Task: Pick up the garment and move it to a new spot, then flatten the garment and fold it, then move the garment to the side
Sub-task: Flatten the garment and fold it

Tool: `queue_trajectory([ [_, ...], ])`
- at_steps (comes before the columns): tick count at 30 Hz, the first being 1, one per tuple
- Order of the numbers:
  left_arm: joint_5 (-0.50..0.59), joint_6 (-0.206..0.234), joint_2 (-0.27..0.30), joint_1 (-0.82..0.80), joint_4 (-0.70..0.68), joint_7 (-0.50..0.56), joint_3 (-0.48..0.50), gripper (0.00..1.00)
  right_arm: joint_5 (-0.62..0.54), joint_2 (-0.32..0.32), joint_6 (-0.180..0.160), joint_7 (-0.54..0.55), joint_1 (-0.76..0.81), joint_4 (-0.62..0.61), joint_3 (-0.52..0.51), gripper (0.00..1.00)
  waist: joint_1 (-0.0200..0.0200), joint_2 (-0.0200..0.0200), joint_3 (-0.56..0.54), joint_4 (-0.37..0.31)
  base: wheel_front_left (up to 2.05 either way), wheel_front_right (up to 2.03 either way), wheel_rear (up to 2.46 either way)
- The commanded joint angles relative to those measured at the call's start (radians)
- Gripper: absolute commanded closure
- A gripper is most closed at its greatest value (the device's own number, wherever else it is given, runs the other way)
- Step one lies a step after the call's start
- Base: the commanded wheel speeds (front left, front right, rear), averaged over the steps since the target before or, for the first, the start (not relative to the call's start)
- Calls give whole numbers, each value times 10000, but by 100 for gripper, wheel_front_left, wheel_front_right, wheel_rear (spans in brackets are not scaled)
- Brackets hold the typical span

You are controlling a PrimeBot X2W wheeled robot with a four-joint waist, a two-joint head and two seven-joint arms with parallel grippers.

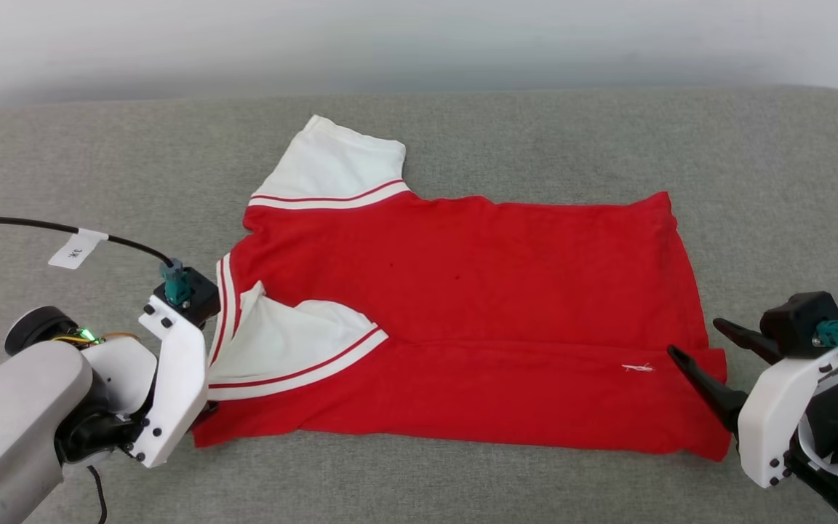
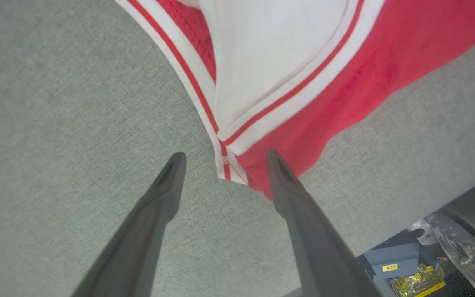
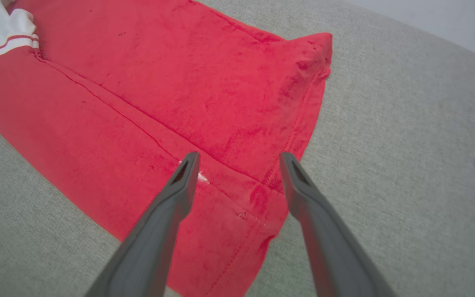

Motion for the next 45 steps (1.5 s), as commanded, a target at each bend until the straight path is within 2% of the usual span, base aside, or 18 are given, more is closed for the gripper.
queue_trajectory([
  [1,-219,2,-12,-154,137,152,-96,0,75,-25,-8,41,-177,-28,44,0,0,0,118,-105,0,0,0],
  [8,-618,1,-237,-310,834,384,-784,0,93,62,-8,115,-501,-3,255,0,0,0,464,-363,0,0,0],
  [13,-781,13,-487,-225,1384,148,-1301,0,91,93,-8,118,-704,-4,349,0,0,0,595,-473,0,0,0],
  [14,-806,13,-519,-216,1423,151,-1440,25,95,87,-8,119,-722,-11,354,0,0,0,595,-487,0,0,0],
  [15,-873,13,-531,-195,1439,135,-1564,100,105,67,-8,124,-744,-24,357,0,0,0,580,-496,0,0,0],
  [21,-1223,11,-348,-427,1244,-52,-1999,100,234,-345,-8,369,-892,-221,280,0,0,0,196,-412,0,0,0],
  [25,-1290,9,-209,-692,984,-324,-2136,100,551,-945,-8,1063,-1088,-526,329,0,0,0,-123,-293,0,0,0],
  [30,-1310,11,-42,-938,560,-601,-2307,100,1205,-1776,-8,2550,-1517,-914,624,0,0,0,-355,-172,0,0,0],
  [36,-1272,11,-67,-1186,271,-789,-2457,100,2058,-2544,-8,4556,-1926,-1059,1495,0,0,0,-346,23,0,0,0],
  [39,-1213,11,-130,-1306,208,-884,-2504,100,2374,-2664,-8,5097,-2021,-932,1915,0,0,0,-252,122,0,0,0],
  [45,-1122,11,-195,-1486,113,-1011,-2559,100,2754,-2205,-8,5377,-1922,-415,2696,0,0,0,70,256,0,0,0],
])
